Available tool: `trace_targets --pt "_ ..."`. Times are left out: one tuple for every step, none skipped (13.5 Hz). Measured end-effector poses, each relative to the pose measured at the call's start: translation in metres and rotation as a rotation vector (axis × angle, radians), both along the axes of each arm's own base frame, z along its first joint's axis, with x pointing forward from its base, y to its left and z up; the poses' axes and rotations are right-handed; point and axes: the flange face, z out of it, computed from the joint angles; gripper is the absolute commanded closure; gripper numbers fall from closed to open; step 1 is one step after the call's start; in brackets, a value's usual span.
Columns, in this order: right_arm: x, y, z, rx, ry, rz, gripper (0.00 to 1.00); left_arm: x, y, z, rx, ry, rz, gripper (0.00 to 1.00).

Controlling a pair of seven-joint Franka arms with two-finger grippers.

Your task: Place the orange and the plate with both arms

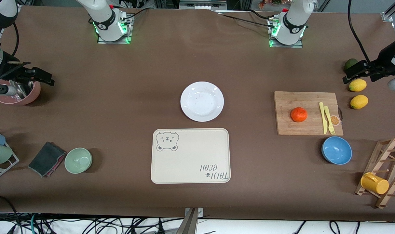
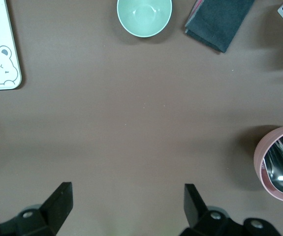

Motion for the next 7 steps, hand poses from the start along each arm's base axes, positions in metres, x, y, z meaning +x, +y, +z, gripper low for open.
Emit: trace_targets --pt "0.0000 0.0000 0.0000 0.000 0.000 0.000 0.00 0.0000 -0.0005 0.0000 0.000 0.000 -0.001 0.00" --pt "0.0000 0.0000 -0.0001 0.000 0.000 0.000 0.00 0.0001 -0.0009 -0.0001 0.000 0.000 -0.002 0.00" --pt "0.0000 0.0000 -0.0001 0.000 0.000 0.000 0.00 0.0002 -0.0011 -0.0003 0.000 0.001 -0.002 0.00" --pt "0.0000 0.0000 -0.0001 0.000 0.000 0.000 0.00 0.0003 -0.0010 -0.0007 0.000 0.001 -0.002 0.00" --pt "0.0001 0.0000 -0.0001 0.000 0.000 0.000 0.00 0.0008 -0.0010 -0.0020 0.000 0.004 -0.002 0.00" --pt "0.0001 0.0000 -0.0002 0.000 0.000 0.000 0.00 0.0021 -0.0009 -0.0051 -0.001 0.009 -0.002 0.00" --pt "0.0001 0.0000 -0.0002 0.000 0.000 0.000 0.00 0.0043 -0.0008 -0.0096 -0.001 0.017 -0.002 0.00"
